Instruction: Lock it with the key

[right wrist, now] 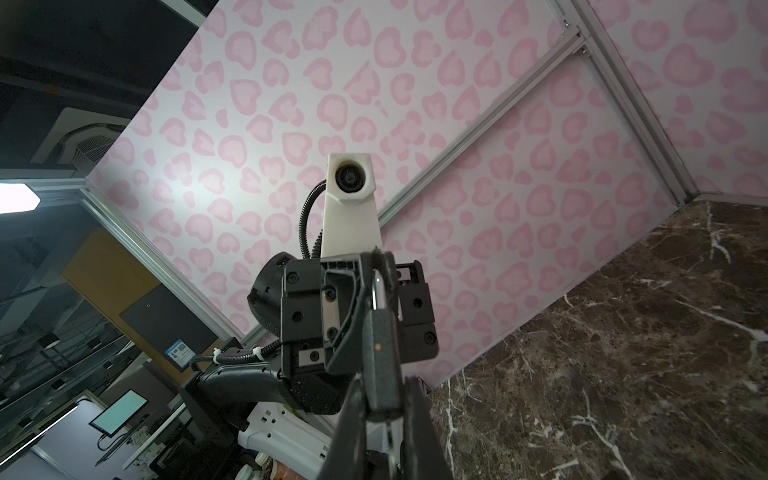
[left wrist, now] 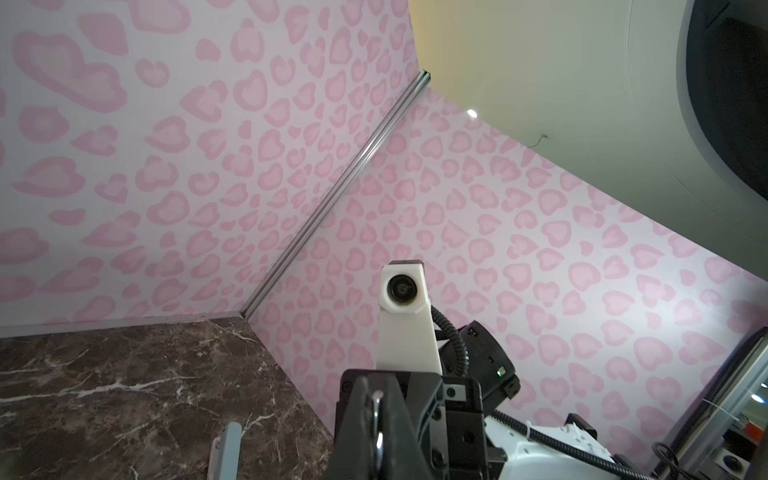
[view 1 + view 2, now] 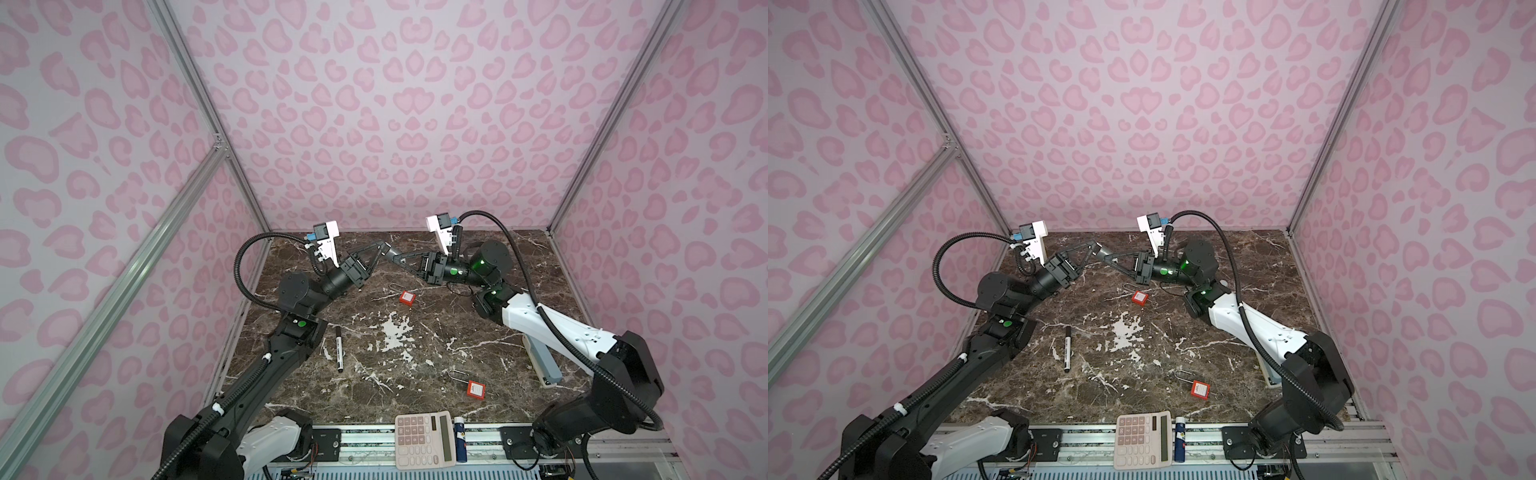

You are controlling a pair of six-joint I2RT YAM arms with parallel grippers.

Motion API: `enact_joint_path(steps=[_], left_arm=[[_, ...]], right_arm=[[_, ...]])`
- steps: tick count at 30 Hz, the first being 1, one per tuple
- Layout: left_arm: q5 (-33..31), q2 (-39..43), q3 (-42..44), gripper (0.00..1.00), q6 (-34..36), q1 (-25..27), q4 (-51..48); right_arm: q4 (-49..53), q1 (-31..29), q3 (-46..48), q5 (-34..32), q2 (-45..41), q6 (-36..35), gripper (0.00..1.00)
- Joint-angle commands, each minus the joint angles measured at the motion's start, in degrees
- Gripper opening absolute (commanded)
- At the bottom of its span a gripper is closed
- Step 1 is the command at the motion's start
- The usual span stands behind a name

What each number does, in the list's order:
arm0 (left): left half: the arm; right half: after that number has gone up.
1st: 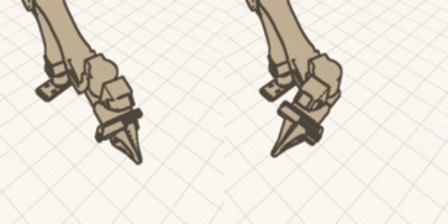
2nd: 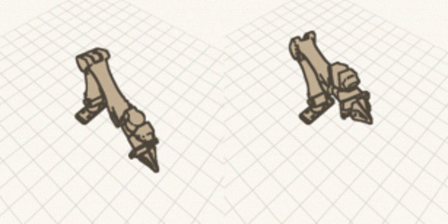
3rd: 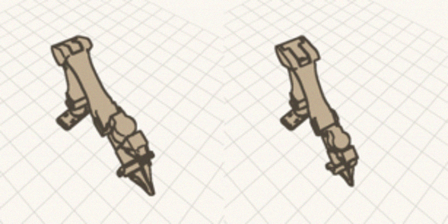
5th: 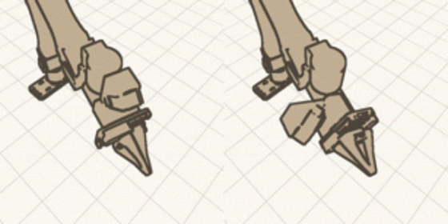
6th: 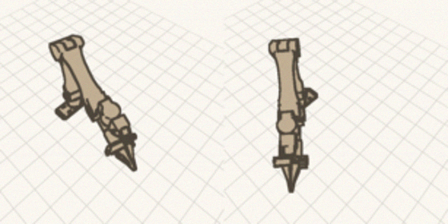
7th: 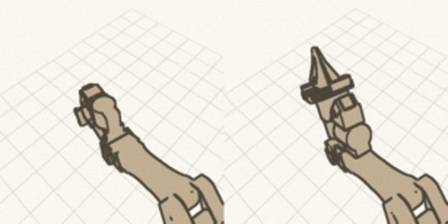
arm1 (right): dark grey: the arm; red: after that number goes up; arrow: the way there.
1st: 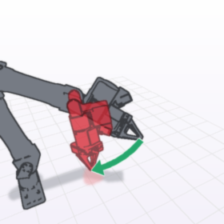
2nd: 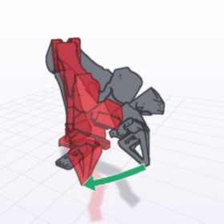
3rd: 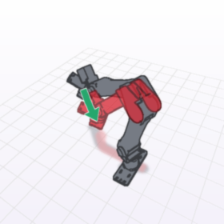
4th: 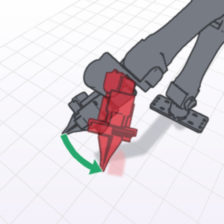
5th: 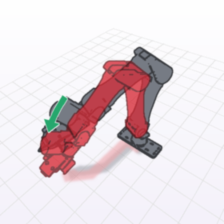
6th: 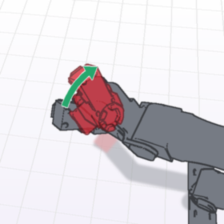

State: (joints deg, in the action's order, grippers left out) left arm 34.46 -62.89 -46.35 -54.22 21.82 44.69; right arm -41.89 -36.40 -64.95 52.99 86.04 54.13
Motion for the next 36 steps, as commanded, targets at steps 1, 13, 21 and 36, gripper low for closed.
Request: enact_joint_path(steps=[1, 13, 21, 36], left_arm=[[7.2, 0.6, 0.3, 0.04, -0.6, -1.5, -3.1], [4.3, 0.9, 1.2, 0.04, -2.3, -2.4, -2.3], [4.5, 0.7, 1.1, 0.04, -3.0, -2.6, -1.8], [4.8, 0.6, 1.3, 0.04, -3.3, -2.5, -1.8]], right_arm=[[2.2, -0.3, -0.2, 0.3, -1.7, -5.6, 0.00], [3.8, 0.5, 3.5, -0.1, -3.9, -7.2, 0.39], [4.7, 1.1, 5.7, -0.5, -4.9, -8.0, 0.35], [-6.1, 0.6, 6.2, 1.2, -0.1, -2.1, 0.12]])
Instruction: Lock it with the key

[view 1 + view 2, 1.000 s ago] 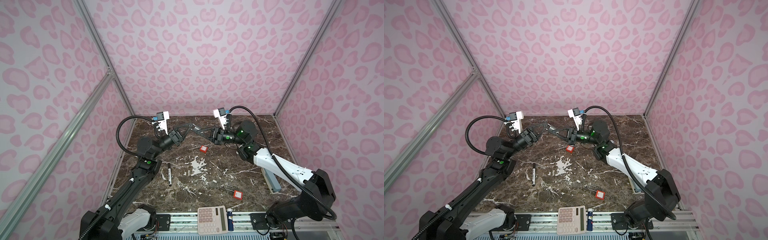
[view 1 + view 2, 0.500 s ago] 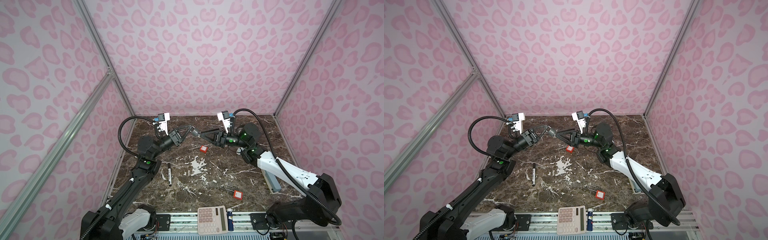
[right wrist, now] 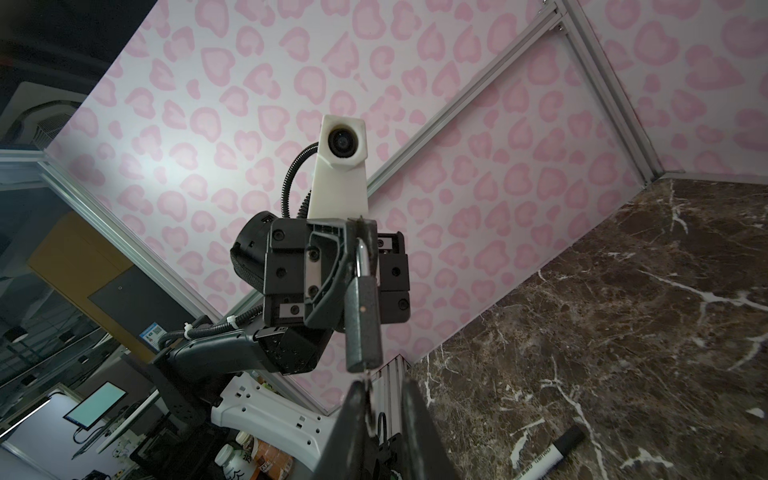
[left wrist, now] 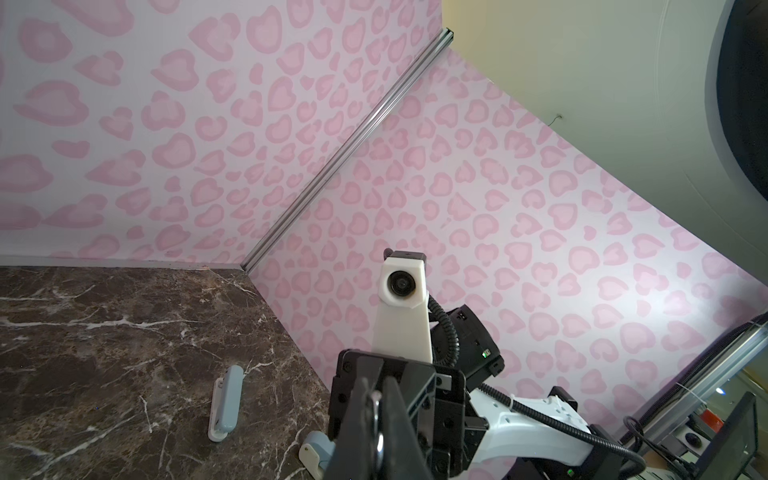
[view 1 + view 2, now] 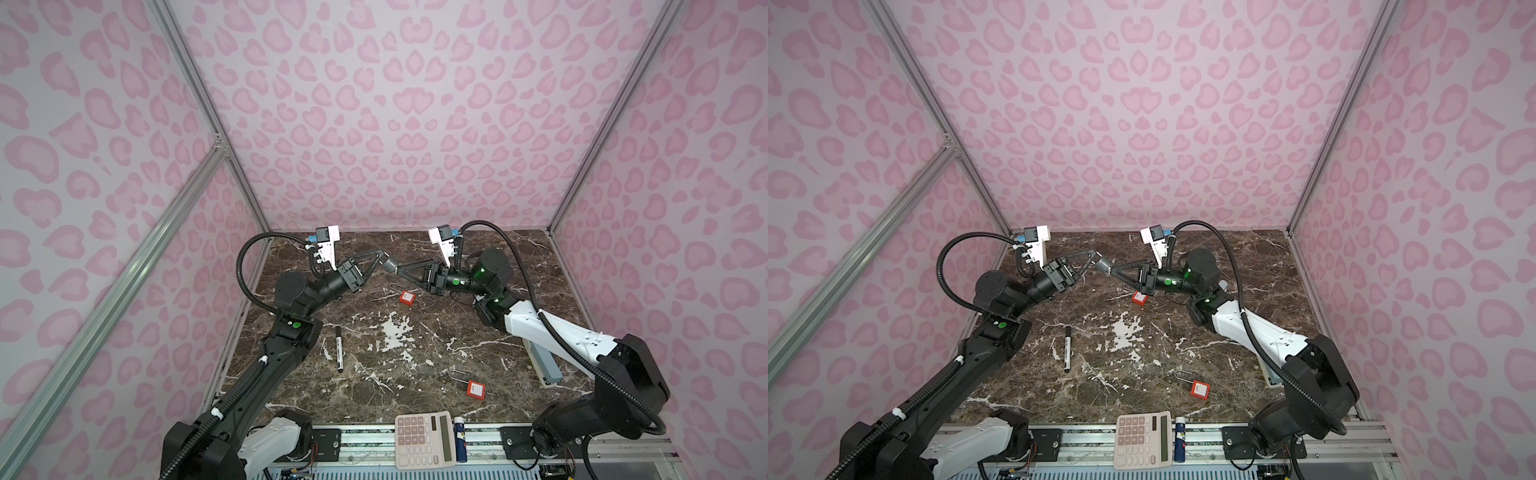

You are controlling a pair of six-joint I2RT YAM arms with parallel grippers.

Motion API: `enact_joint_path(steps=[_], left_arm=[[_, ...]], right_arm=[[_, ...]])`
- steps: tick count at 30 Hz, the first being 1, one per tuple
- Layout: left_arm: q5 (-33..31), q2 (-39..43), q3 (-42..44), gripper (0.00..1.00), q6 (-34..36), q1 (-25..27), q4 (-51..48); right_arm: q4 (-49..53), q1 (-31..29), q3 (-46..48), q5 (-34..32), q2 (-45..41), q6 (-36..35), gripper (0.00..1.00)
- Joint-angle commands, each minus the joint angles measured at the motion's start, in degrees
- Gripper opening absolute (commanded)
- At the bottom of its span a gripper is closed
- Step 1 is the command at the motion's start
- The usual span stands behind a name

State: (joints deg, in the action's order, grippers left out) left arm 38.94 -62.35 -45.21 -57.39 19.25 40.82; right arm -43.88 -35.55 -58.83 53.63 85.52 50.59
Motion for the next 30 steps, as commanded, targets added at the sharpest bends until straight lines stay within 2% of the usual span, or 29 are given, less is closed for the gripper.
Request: enact_joint_path(steps=[1, 9, 30], left_arm=[[0.3, -0.1, 0.1, 0.04, -0.1, 0.0, 2.1], [0.3, -0.5, 0.0, 0.04, 0.0, -0.3, 2.1], [-0.4, 0.1, 0.3, 0.04, -0.5, -1.4, 2.0]], right_arm=[[-4.0, -0.3, 0.2, 0.6, 0.4, 1.5, 0.10], [-5.2, -0.4, 1.2, 0.3, 0.2, 2.4, 0.00], [-4.1, 0.0, 5.1, -0.5, -1.1, 1.3, 0.00]])
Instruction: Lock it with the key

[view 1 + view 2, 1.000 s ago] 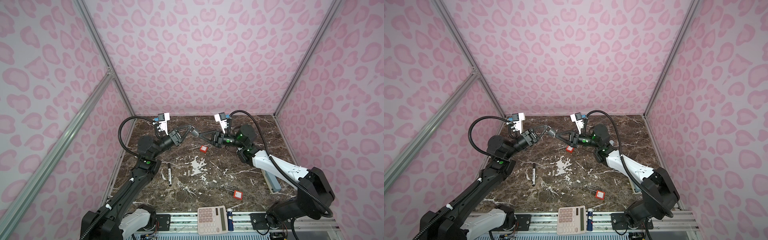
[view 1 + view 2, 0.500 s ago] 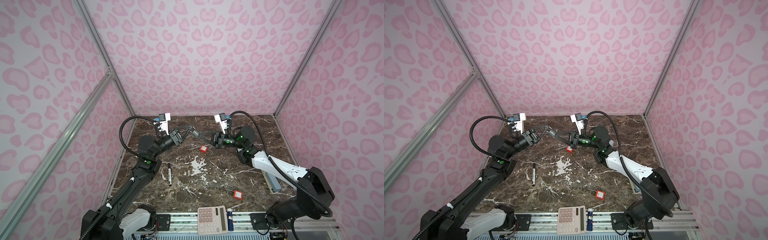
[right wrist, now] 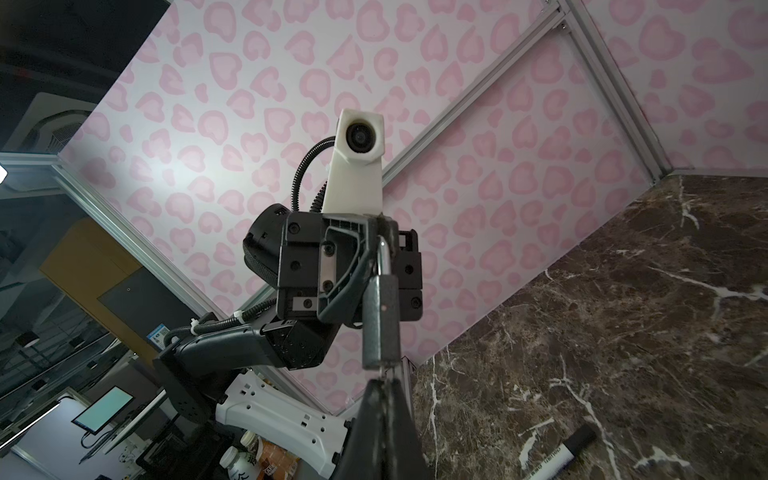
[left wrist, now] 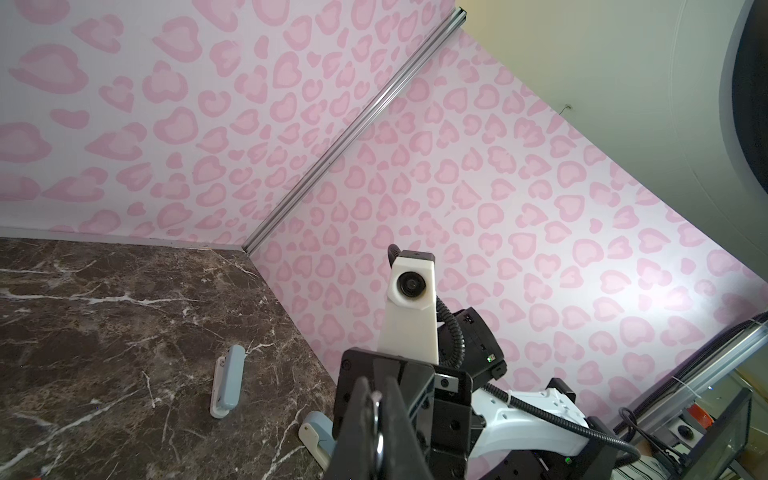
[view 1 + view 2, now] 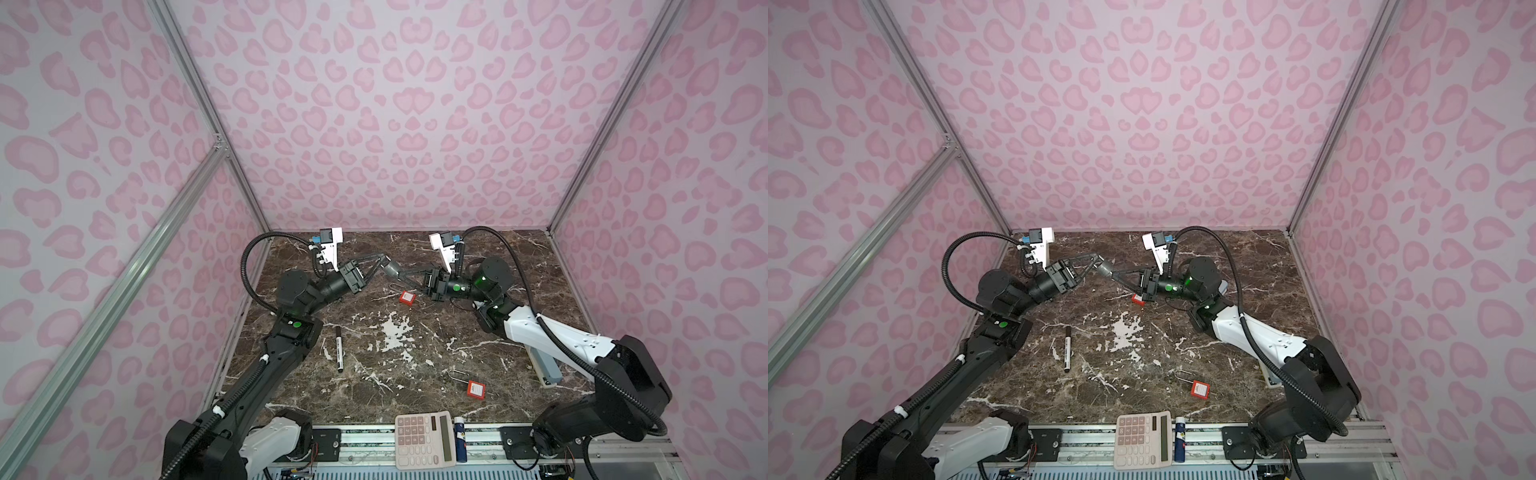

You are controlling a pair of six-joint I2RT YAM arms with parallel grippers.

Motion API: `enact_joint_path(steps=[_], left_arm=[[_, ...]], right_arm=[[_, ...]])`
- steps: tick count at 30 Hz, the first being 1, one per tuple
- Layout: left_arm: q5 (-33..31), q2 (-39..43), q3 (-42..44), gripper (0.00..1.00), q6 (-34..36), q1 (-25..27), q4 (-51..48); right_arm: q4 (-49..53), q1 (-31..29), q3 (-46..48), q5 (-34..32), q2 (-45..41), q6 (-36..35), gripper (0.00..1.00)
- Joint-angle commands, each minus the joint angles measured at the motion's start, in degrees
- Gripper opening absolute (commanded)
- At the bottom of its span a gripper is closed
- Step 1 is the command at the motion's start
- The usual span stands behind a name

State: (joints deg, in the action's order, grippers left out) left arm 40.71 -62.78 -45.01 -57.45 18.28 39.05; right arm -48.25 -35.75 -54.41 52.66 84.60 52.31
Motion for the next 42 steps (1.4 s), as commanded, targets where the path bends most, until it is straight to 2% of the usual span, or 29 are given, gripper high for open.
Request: enact_joint_path(steps=[1, 9, 15, 18, 20, 24, 29, 34, 42], left_arm=[[-2.1, 0.5, 0.0, 0.04, -0.5, -0.4, 3.8], [-0.9, 0.9, -0.2, 0.04, 0.0, -1.7, 2.8], [3.9, 0.6, -1.2, 0.04, 0.7, -7.5, -2.4], [5.3, -1.6, -5.4, 0.04, 12.4, -8.0, -21.0], [5.8, -4.5, -8.5, 0.04, 23.1, -8.0, -36.2], [3.3, -9.8, -9.4, 0.03, 35.7, -8.0, -50.0], [3.3, -14.5, -5.6, 0.03, 39.7, -7.0, -51.4], [2.5, -19.9, -4.1, 0.03, 42.8, -2.8, -52.6], [9.9, -37.6, -7.5, 0.03, 44.3, 0.3, -50.4]], right_arm=[[0.3, 0.2, 0.9, 0.4, -0.2, -0.3, 0.00], [1.7, 0.2, 2.7, 0.8, -1.2, -1.3, 0.00], [5.4, 1.1, 4.1, 1.0, -2.8, -3.3, 0.00], [9.9, 1.6, 4.6, 1.3, -3.6, -5.8, 0.00], [13.4, 1.7, 4.8, 1.1, -4.1, -7.6, 0.00], [17.1, 1.7, 6.8, -1.3, -5.4, -9.3, 0.00], [19.8, 1.7, 11.6, -6.1, -6.7, -7.6, 0.00], [15.8, 1.7, 18.0, -8.6, -7.1, -3.7, 0.00], [15.7, 1.2, 22.2, -11.2, -8.1, -0.7, 0.00]])
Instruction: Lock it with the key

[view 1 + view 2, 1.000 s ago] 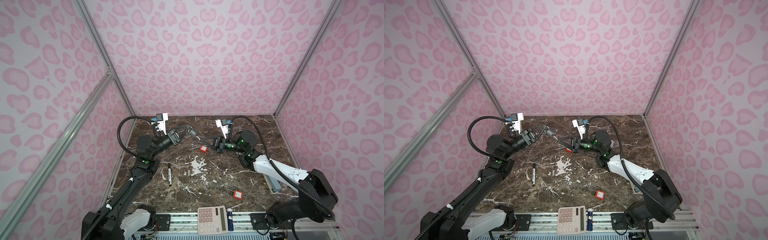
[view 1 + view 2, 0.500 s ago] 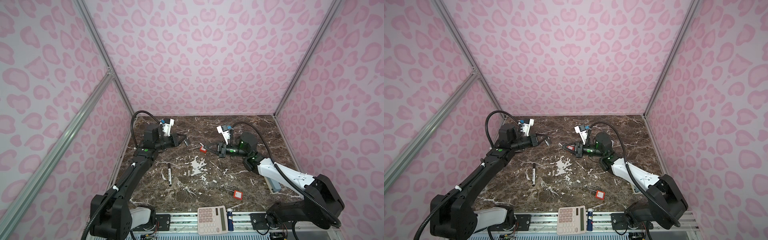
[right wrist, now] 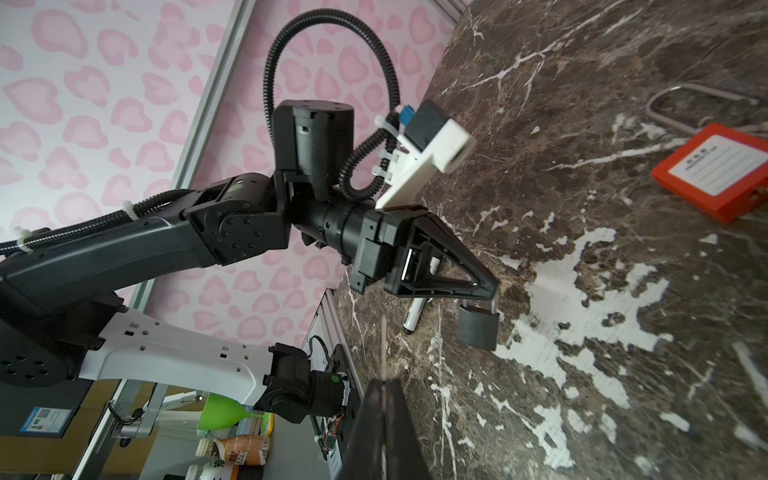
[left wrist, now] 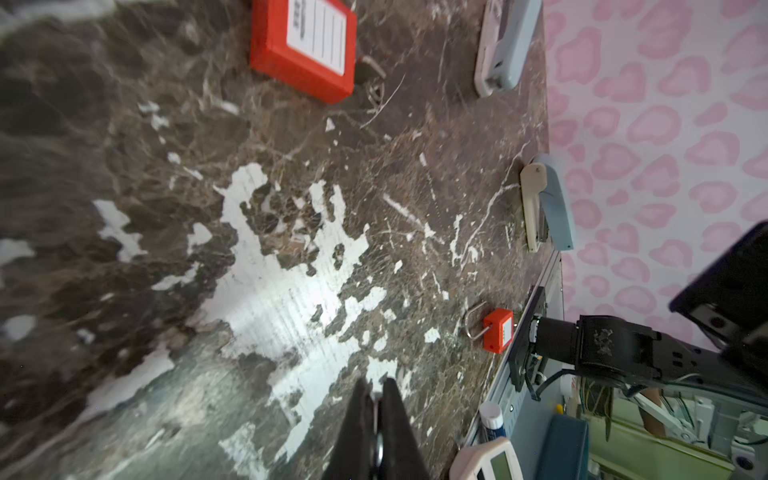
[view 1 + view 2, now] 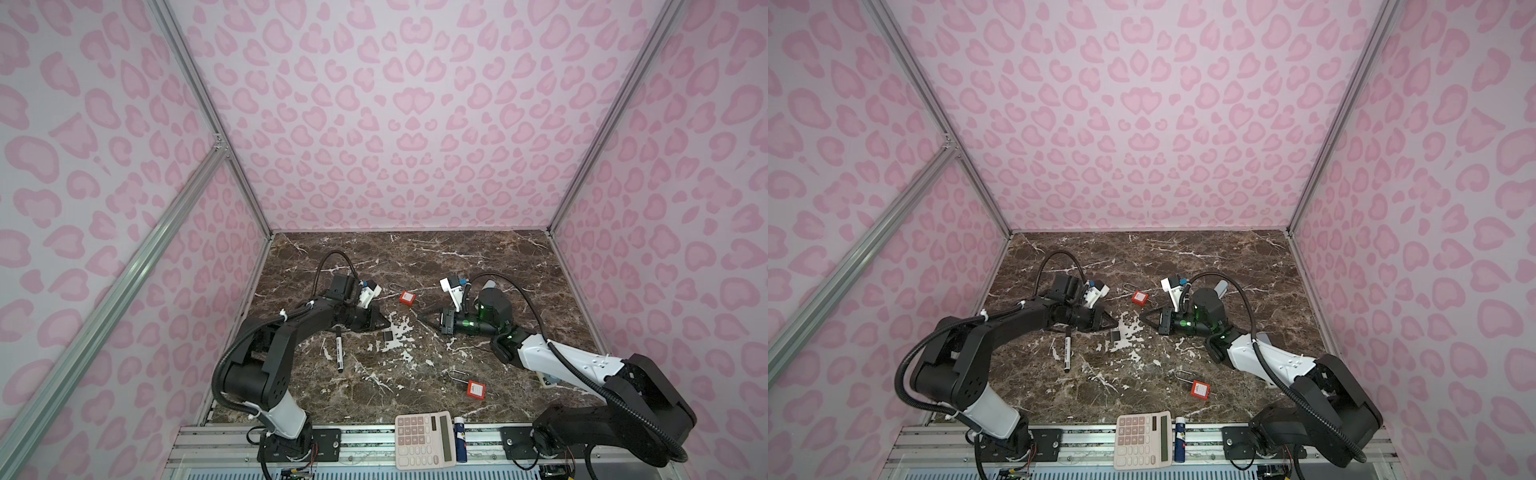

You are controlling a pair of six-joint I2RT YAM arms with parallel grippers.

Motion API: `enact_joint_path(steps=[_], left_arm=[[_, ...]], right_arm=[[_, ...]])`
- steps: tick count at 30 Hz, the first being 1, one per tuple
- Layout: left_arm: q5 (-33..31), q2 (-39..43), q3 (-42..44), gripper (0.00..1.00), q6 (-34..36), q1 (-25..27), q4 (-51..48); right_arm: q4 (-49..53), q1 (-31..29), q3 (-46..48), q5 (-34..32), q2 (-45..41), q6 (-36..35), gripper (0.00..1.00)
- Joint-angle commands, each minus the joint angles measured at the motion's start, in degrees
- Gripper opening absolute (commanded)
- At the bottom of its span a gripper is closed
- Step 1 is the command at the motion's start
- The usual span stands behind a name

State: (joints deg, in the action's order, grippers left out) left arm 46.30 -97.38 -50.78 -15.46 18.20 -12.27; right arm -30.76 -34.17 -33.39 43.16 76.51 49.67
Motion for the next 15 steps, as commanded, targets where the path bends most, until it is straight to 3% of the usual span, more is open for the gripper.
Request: enact_joint_path(steps=[1, 15], left_arm=[[4.7, -4.2, -2.1, 0.03, 2.4, 0.3, 1.3], [5.3, -11.1, -5.8, 0.02, 4.9, 0.8, -0.5]], right_arm=[[-1.7, -0.7, 1.7, -2.4, -0.1, 2.4, 0.00], [-2.4, -5.6, 3.1, -7.8, 6.6, 8.7, 0.00]])
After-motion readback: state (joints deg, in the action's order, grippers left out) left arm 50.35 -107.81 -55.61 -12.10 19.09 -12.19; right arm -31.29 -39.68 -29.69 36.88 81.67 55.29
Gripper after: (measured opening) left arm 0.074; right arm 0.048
